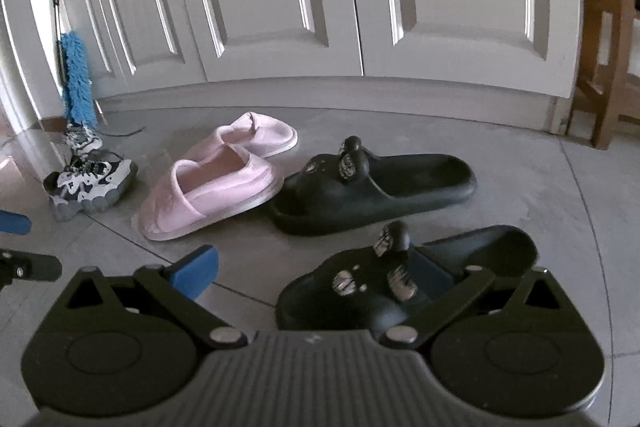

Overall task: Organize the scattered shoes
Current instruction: 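Grasp a black slide by its strap with the right tool and lift it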

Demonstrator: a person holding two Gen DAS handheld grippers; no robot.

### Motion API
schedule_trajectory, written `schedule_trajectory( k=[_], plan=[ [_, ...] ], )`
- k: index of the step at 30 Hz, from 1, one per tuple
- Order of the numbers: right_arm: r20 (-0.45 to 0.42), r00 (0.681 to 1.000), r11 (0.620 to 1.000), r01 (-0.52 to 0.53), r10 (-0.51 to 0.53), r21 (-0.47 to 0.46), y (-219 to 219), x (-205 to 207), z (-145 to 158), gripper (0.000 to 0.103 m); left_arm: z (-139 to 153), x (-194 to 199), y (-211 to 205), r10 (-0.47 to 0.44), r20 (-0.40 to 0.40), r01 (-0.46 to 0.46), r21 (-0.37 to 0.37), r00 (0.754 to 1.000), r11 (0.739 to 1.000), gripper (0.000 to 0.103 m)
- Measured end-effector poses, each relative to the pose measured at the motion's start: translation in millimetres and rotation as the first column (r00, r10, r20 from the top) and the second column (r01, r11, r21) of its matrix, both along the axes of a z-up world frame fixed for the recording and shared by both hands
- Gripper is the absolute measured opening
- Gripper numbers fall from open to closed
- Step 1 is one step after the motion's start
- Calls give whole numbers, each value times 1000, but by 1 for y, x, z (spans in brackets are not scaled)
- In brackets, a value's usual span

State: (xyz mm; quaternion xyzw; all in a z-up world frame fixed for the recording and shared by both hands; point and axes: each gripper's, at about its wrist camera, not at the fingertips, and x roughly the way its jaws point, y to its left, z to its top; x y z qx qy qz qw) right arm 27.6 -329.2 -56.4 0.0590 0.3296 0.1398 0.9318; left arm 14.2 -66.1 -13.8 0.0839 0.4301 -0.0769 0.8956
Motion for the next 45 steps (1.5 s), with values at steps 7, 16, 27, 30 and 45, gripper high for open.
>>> schedule_trajectory(
  k=[7, 16, 27, 30, 45],
  plan=[
    [-171, 983, 993, -50, 68, 104, -42, 54, -33, 103, -14, 10, -22, -43, -36, 43, 16, 998, 999, 92],
    [-281, 922, 940, -186, 268, 286, -59, 87, -59, 103, -27, 17, -34, -62, -81, 66, 44, 995, 997, 92],
    [-327, 814, 863, -370, 480, 345, -45, 107, -90, 50, -28, 15, -40, -65, -73, 73, 114, 995, 991, 92],
    [-297, 816, 854, -395, 496, 340, -46, 104, -90, 42, -27, 14, -40, -61, -77, 70, 119, 995, 990, 92],
    [-486, 569, 729, -640, 663, 245, -76, 24, -55, 36, -23, 3, -62, -142, -61, 147, 106, 988, 983, 92]
  ],
)
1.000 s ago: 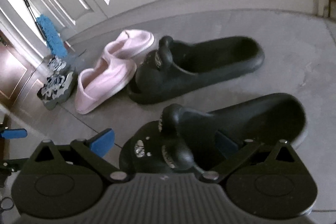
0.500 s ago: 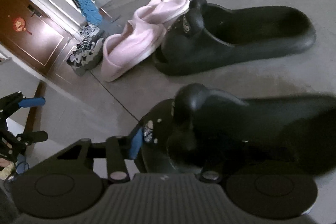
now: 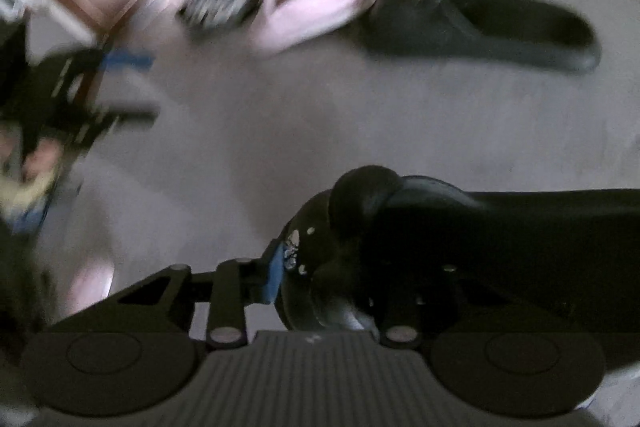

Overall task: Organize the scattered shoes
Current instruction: 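Grasp a black slide by its strap with the right tool and lift it, then lower the black slide onto the floor and open the right tool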

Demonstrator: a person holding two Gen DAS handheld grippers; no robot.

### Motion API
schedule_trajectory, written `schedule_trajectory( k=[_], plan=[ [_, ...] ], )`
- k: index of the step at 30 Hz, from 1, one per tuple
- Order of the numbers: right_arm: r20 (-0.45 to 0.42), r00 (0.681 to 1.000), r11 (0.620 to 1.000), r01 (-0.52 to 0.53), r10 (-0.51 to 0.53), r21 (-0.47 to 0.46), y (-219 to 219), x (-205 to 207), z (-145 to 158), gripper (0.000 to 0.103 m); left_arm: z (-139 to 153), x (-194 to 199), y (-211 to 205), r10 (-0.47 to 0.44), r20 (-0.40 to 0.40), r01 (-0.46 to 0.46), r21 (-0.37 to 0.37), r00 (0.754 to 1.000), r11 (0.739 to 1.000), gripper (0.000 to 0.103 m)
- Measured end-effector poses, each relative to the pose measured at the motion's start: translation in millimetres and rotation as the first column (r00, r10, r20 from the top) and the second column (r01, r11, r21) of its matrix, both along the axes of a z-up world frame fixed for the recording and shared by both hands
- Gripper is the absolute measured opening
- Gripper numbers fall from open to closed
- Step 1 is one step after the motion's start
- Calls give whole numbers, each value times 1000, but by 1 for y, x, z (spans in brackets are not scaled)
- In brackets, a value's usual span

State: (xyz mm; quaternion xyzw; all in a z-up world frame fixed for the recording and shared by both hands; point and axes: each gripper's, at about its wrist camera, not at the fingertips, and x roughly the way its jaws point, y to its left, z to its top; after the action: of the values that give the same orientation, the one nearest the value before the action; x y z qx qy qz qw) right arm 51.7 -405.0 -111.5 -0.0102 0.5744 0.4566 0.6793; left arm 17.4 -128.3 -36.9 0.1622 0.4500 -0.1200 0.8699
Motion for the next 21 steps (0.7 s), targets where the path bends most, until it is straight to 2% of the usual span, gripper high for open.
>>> schedule_trajectory(
  k=[4, 9, 12, 14, 15, 17, 20, 21],
  plan=[
    [-133, 983, 987, -135, 123, -87, -7, -40, -4, 36, -1, -5, -12, -38, 1, 38, 5, 999, 999, 92],
    [-261, 939, 940, -277, 222, -198, -9, -63, -21, 37, -2, -9, -21, -60, -8, 60, 6, 998, 998, 92],
    [-324, 908, 894, -357, 265, -270, -9, -68, -37, 50, -1, -10, -25, -58, -2, 58, 11, 998, 998, 92],
    [-342, 910, 861, -359, 235, -360, -7, -60, -48, 72, 1, -11, -24, -53, 10, 53, 13, 999, 998, 92],
    [-349, 914, 859, -340, 206, -382, -9, -56, -50, 73, 2, -11, -23, -51, 15, 51, 14, 999, 999, 92],
    [-320, 940, 888, -248, 123, -387, -21, -45, -42, 77, 5, -13, -21, -46, 26, 45, 16, 999, 999, 92],
    [-203, 976, 898, -158, 78, -412, -29, -38, -23, 88, 5, -11, -18, -33, 21, 33, 8, 999, 999, 92],
    [-148, 987, 895, -120, 61, -429, -32, -36, -14, 88, 6, -10, -18, -28, 18, 28, 5, 999, 1000, 92]
  ],
)
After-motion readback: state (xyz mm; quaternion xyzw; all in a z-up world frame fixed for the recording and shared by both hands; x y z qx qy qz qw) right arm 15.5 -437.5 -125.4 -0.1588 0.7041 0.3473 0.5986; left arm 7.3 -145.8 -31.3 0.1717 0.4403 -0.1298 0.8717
